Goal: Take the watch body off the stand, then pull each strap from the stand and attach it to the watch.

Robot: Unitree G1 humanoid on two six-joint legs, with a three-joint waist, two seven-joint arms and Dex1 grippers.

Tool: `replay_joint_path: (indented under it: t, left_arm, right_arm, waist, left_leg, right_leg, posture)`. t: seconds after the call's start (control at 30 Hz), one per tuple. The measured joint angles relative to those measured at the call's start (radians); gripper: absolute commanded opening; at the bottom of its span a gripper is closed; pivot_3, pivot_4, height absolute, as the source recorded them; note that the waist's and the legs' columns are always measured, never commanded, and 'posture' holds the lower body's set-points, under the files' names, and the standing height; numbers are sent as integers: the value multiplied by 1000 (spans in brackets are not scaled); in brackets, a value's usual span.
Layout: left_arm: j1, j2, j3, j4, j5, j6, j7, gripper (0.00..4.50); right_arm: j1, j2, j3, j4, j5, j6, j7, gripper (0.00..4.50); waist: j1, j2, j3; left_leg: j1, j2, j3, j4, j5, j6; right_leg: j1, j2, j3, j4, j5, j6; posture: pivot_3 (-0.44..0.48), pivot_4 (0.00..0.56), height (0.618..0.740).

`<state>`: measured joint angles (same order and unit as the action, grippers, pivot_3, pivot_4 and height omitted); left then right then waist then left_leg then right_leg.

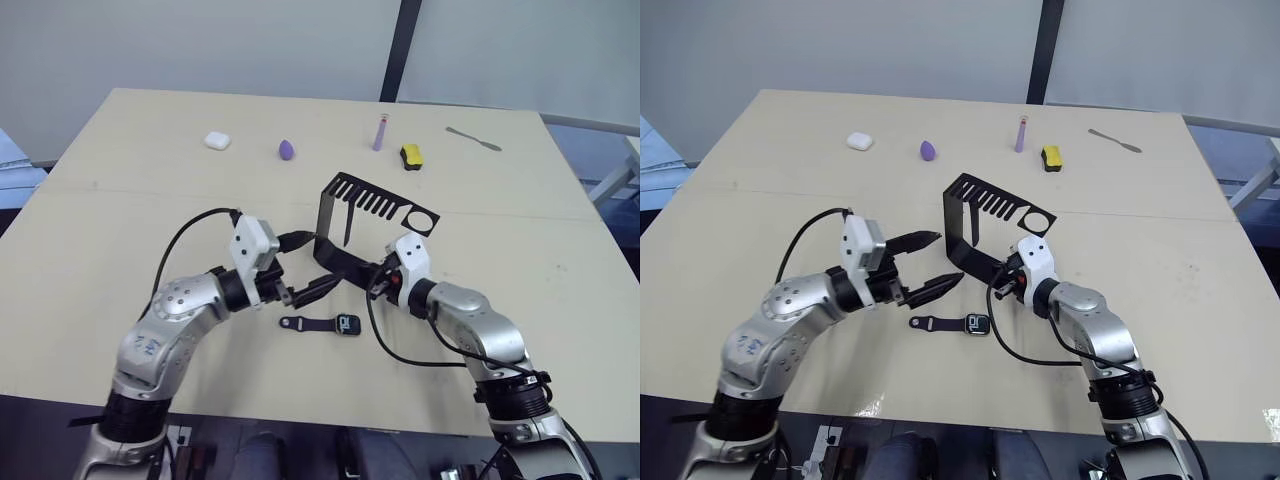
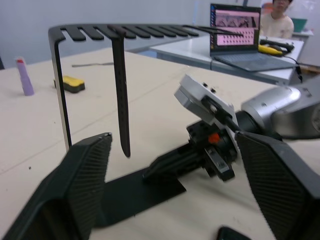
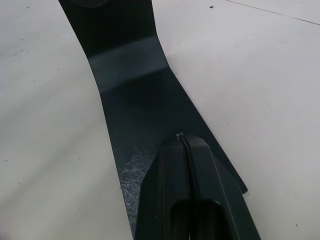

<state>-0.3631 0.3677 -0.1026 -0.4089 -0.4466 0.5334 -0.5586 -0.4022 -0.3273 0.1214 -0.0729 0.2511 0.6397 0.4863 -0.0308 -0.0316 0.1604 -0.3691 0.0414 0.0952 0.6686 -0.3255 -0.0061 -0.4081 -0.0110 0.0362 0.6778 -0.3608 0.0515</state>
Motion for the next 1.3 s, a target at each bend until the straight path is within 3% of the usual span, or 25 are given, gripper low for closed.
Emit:
replay_joint_path:
  t: [0.03,0.27,0.67,0.77,0.87,1.3]
  left_arm:
    - [-11,-10,-19,10,20,-1,11,2250]
    - [-68,-95,-74,113,169,-36,129,2250]
    - [-129,-202,-113,277,310,-138,208,2250]
    - [-134,-222,-113,294,324,-158,210,1394]
    - [-134,-236,-113,302,334,-183,209,63]
    - [-116,-243,-77,294,335,-271,187,63]
  right_arm:
    - [0,1,0,0,0,0,0,0]
    - [-2,2,0,-4,-4,14,0,0]
    - [-11,5,-1,-1,-19,19,-1,0]
    - [-8,6,-2,-4,-20,20,-2,0]
    - [-4,6,-5,-9,-21,21,-3,0]
    - [6,8,-12,-29,-22,38,-11,0]
  waist:
    - [0,0,0]
    - [0,0,-1]
    - [2,0,-1]
    - [2,0,-1]
    - [2,0,-1]
    - [2,0,-1]
  left_leg:
    - [0,0,0,0,0,0]
    - [1,0,0,0,0,0]
    - [1,0,0,0,0,0]
    - [1,0,0,0,0,0]
    - [1,0,0,0,0,0]
    - [1,0,0,0,0,0]
  right_leg:
    - [0,0,0,0,0,0]
    - [0,0,0,-1,0,0]
    - [0,0,0,-2,0,0]
    - [0,0,0,-1,0,0]
    - [0,0,0,-1,0,0]
    - [0,0,0,-2,0,0]
  posture:
    - [0,150,740]
    - [0,150,740]
    - [0,150,740]
    - [0,150,740]
    - [0,150,740]
    - [0,150,740]
